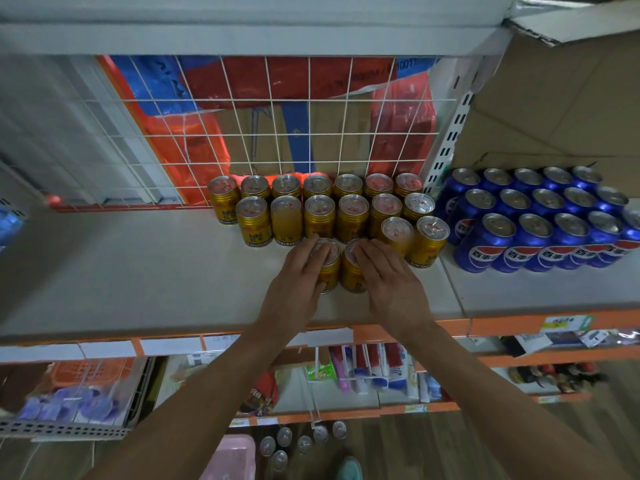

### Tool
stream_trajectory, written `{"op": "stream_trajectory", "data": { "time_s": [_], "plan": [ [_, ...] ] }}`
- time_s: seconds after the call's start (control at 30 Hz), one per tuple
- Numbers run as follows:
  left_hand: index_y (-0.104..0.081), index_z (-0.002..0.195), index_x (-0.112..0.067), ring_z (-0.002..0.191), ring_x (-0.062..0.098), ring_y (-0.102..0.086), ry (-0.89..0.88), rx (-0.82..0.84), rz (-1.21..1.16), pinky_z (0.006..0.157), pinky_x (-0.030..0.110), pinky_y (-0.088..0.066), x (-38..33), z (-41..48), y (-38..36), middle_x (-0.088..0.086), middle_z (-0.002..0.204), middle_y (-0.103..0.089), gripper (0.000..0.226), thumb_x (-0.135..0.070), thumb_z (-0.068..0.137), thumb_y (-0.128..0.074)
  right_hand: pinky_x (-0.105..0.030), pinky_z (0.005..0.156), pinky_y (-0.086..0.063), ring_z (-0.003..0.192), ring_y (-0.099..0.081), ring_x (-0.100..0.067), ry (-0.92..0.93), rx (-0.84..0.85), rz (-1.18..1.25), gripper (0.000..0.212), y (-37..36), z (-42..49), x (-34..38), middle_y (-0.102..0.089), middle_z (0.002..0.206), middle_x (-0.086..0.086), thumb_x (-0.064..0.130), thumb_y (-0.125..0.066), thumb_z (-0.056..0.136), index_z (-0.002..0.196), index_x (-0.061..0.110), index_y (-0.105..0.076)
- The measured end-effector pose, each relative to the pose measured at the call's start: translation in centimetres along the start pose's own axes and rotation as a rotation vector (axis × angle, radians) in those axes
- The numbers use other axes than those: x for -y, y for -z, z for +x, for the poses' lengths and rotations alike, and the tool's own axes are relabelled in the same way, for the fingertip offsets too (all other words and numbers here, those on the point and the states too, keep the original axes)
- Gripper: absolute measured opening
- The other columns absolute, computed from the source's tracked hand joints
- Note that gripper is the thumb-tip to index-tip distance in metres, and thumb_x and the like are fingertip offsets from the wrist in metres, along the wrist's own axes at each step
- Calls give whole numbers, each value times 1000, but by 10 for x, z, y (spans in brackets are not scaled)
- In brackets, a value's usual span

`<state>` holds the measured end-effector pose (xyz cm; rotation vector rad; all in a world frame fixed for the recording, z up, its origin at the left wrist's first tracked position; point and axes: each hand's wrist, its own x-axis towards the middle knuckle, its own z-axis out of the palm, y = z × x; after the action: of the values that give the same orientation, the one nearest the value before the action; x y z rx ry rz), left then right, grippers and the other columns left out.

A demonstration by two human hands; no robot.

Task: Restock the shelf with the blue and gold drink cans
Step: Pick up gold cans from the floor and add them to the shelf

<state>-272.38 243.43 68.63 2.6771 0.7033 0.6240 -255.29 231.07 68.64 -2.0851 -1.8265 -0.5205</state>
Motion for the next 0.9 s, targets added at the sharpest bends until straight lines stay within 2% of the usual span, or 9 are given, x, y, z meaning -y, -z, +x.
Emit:
{"op": "stream_trajectory", "data": {
  "time_s": [0.1,0.2,0.3,0.5,0.67,0.9],
  "plan": [
    [-40,151,-12,142,32,-35,18,23,21,92,45,-57,2,13,0,10,161,-29,81,-1,80,-76,-48,117,-35,135,-49,-34,-2,-16,-41,57,-5,9,-4,-56,142,-18,-3,-61,84,141,-1,-53],
    [-40,150,-14,141,30,-31,19,16,29,85,46,-60,6,24,-1,9,160,-29,82,0,78,-77,-47,122,-27,134,-50,-35,-14,-18,-71,53,-8,19,-8,-57,140,-19,1,-44,87,139,-2,-54],
    [-41,149,-14,143,29,-29,25,25,66,82,45,-61,7,34,-2,7,158,-30,79,1,79,-74,-48,120,-31,133,-52,-36,-34,6,-76,56,-10,26,-9,-58,139,-20,6,-34,88,139,-3,-54],
    [-42,147,-13,142,28,-33,29,29,111,78,44,-61,7,45,-3,6,155,-33,79,3,76,-73,-50,117,-35,134,-50,-38,-38,34,-61,58,-13,34,-13,-56,141,-21,4,-44,84,141,-2,-52],
    [-45,144,-13,137,27,-36,28,20,124,74,40,-61,7,45,1,7,151,-38,76,-3,75,-77,-48,115,-38,133,-51,-38,-38,15,-34,57,-12,36,-14,-56,140,-20,1,-50,84,141,-1,-52],
    [-44,145,-16,136,27,-36,11,42,135,79,41,-60,9,45,6,6,152,-36,77,-11,77,-79,-47,114,-37,132,-51,-38,-48,50,-49,59,-9,37,-11,-57,139,-20,2,-46,83,141,-1,-52]
  ]
}}
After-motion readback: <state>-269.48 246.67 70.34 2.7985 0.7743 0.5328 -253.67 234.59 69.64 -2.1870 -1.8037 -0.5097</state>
